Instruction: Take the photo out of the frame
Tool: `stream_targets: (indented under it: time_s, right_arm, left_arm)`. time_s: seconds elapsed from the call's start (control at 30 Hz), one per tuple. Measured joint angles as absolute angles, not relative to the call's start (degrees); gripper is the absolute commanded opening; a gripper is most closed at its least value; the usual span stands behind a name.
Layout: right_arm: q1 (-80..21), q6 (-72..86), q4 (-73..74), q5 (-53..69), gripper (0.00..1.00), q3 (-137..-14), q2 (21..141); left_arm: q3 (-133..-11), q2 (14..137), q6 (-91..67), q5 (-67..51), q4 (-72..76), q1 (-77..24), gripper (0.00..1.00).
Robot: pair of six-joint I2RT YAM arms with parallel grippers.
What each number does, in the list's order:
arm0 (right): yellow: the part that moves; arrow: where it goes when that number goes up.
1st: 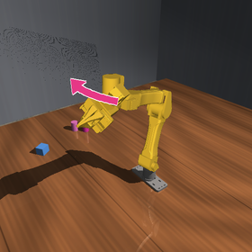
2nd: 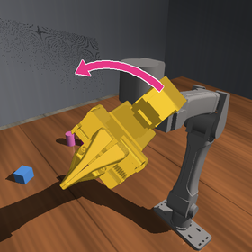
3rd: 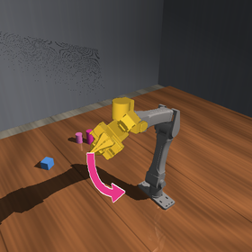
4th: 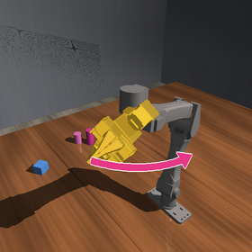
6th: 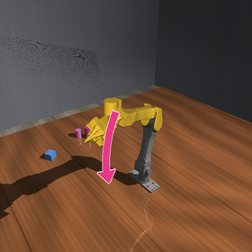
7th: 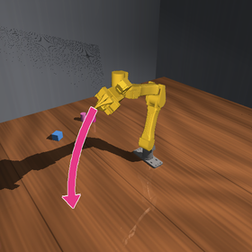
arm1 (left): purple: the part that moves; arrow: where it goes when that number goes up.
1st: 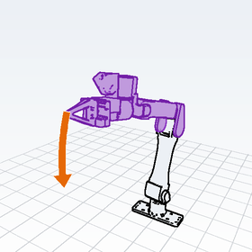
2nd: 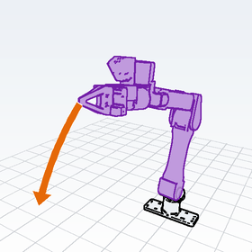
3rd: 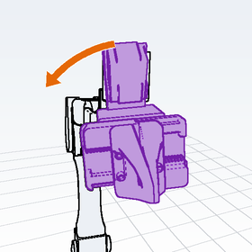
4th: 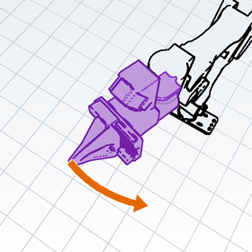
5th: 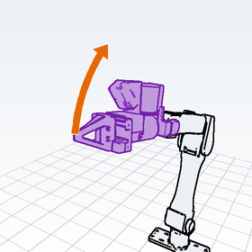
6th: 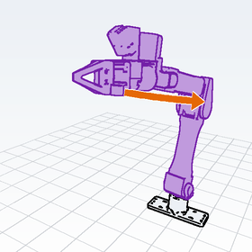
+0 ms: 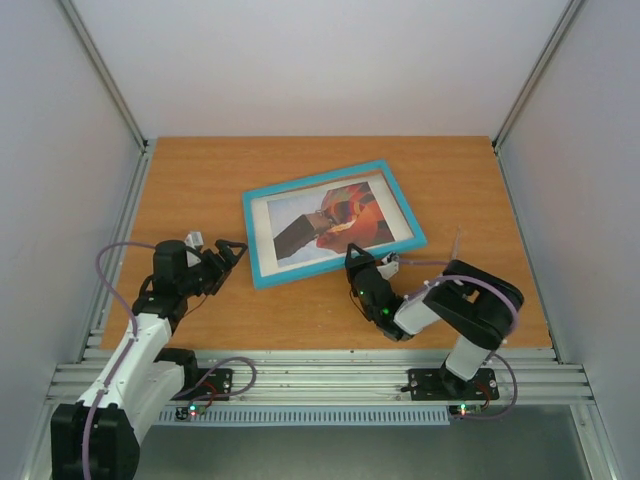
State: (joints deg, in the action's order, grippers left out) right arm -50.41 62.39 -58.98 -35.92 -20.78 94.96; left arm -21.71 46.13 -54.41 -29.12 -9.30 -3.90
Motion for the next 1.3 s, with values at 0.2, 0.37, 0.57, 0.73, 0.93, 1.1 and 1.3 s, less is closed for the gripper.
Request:
stream_targets:
  time_s: [0.2, 0.37, 0.57, 0.73, 0.93, 1.1, 1.3]
  right_arm:
    - [-50.0, 73.1, -70.8, -34.7, 0.09, -18.4, 106.6]
    - [-49.9, 73.7, -76.6, -33.8, 0.19, -18.0, 111.5]
    - [-49.6, 74.8, -72.9, -31.7, 0.57, -16.8, 110.8]
    - [-49.6, 76.4, -66.8, -30.0, 0.85, -16.5, 104.8]
    - [-49.5, 78.8, -64.1, -28.6, 0.98, -16.6, 101.3]
    - [-49.4, 80.6, -64.2, -27.3, 0.98, -16.2, 101.0]
    - [-49.4, 83.2, -52.1, -23.7, 0.98, -15.4, 92.4]
  left_arm:
    - [-21.5, 46.2, -54.4, -29.1, -9.6, -4.0, 0.99]
    - [-21.3, 46.7, -54.4, -29.1, -9.5, -4.0, 0.99]
    - [-20.8, 51.5, -54.4, -29.1, -8.7, -4.0, 0.99]
    - [-20.5, 54.8, -54.4, -29.1, -8.3, -4.0, 0.99]
    - [-20.5, 54.7, -53.7, -29.1, -8.0, -4.3, 1.00]
    - [-20.5, 53.9, -52.8, -28.5, -8.4, -4.3, 0.99]
    - [-20.6, 53.9, -51.5, -27.6, -9.8, -4.3, 0.99]
